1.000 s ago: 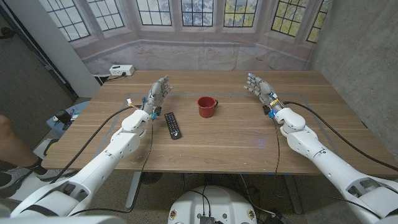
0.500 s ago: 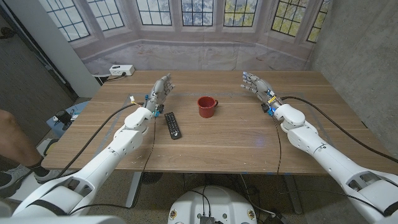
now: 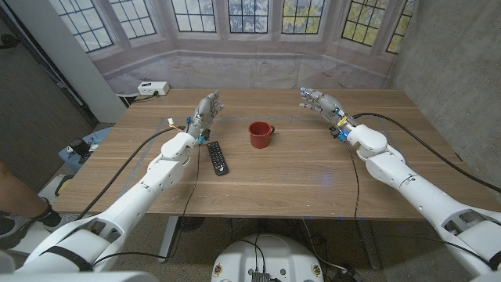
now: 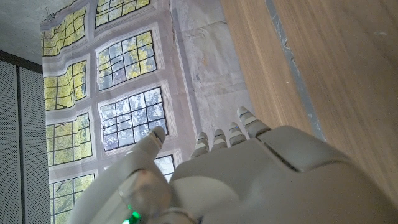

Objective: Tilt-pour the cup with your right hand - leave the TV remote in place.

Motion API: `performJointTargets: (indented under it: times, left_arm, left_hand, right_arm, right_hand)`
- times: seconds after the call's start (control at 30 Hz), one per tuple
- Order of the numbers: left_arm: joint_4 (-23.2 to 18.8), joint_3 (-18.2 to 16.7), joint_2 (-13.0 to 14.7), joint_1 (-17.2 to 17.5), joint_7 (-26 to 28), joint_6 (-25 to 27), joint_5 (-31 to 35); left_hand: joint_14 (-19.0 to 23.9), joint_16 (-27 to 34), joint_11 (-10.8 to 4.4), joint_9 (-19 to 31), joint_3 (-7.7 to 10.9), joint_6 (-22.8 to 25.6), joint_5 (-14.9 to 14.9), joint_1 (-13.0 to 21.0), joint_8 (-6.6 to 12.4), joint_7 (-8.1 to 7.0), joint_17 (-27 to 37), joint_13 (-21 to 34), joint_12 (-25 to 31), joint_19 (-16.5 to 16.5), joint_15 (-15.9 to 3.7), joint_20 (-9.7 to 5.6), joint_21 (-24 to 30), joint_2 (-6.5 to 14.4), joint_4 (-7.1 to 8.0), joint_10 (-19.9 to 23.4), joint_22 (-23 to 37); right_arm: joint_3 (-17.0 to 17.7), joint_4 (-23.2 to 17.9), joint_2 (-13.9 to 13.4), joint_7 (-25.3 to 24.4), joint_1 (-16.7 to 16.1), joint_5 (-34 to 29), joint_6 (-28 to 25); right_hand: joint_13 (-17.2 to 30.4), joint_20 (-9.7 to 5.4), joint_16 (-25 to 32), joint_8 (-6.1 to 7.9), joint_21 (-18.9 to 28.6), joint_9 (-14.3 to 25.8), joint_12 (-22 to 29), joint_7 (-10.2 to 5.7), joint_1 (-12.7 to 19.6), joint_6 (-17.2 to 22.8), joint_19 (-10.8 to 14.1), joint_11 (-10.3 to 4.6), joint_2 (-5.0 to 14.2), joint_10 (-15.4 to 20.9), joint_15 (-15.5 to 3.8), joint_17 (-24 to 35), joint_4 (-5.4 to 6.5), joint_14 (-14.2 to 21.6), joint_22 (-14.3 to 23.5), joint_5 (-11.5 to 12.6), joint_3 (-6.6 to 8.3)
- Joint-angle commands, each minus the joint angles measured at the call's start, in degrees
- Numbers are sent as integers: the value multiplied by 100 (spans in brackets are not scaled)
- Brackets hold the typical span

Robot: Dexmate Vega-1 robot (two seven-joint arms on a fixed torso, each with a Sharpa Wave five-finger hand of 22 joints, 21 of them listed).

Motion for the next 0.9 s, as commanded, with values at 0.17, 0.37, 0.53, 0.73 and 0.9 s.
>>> performJointTargets:
  times: [0.17, 0.37, 0.53, 0.73, 0.9]
  left_arm:
    - [-695, -43, 123, 388, 466, 207, 66]
    - [-895, -72, 167, 533, 582, 252, 56]
    - [-1056, -88, 213, 624, 667, 292, 70]
    - [-1241, -113, 262, 704, 757, 329, 90]
    - [-1311, -105, 271, 721, 779, 350, 102]
  left_hand:
    - [42, -5, 13, 21, 29, 14, 32, 83, 11, 2, 18, 31, 16, 80, 29, -6, 9, -21, -41, 6, 26]
    - [44, -5, 17, 22, 27, 17, 31, 86, 10, -1, 20, 31, 14, 80, 37, -5, 7, -20, -52, 5, 26]
    - [42, -5, 13, 22, 25, 21, 30, 84, 10, -2, 23, 32, 13, 80, 40, -4, 7, -20, -54, 7, 26]
    - [45, -4, 18, 23, 25, 28, 29, 85, 11, -1, 24, 32, 14, 80, 41, -5, 5, -19, -61, 11, 27]
    - [46, -4, 15, 23, 24, 29, 29, 86, 9, 1, 25, 33, 12, 82, 43, -2, 6, -20, -67, 11, 27]
  right_arm:
    - [-305, 298, -57, 693, 420, -291, 64]
    - [-403, 653, 41, 981, 634, -323, 233]
    - [-468, 1031, 160, 1203, 797, -325, 428]
    - [-553, 1575, 315, 1500, 1039, -352, 717]
    - [-624, 1898, 372, 1643, 1179, -436, 899]
  right_hand:
    - [4, 6, 37, 38, 20, 10, 30, 1, 185, 101, 43, -13, -15, 120, -72, 0, -97, 57, 17, -10, 17]
    - [0, -5, 35, 21, 18, 9, 13, -6, 255, 81, 51, -23, -31, 115, -70, -9, -140, 57, 16, -10, 20]
    - [-2, -5, 31, 10, 15, 8, 1, -16, 291, 67, 52, -56, -47, 106, -71, -14, -161, 49, 15, -11, 18]
    - [-6, 1, 27, 4, 12, 8, -9, -24, 344, 66, 54, -79, -73, 111, -66, -20, -186, 44, 14, -14, 13]
    - [-8, -23, 26, 6, 8, 7, -12, -32, 395, 82, 53, -85, -96, 128, -93, -25, -206, 43, 13, -13, 11]
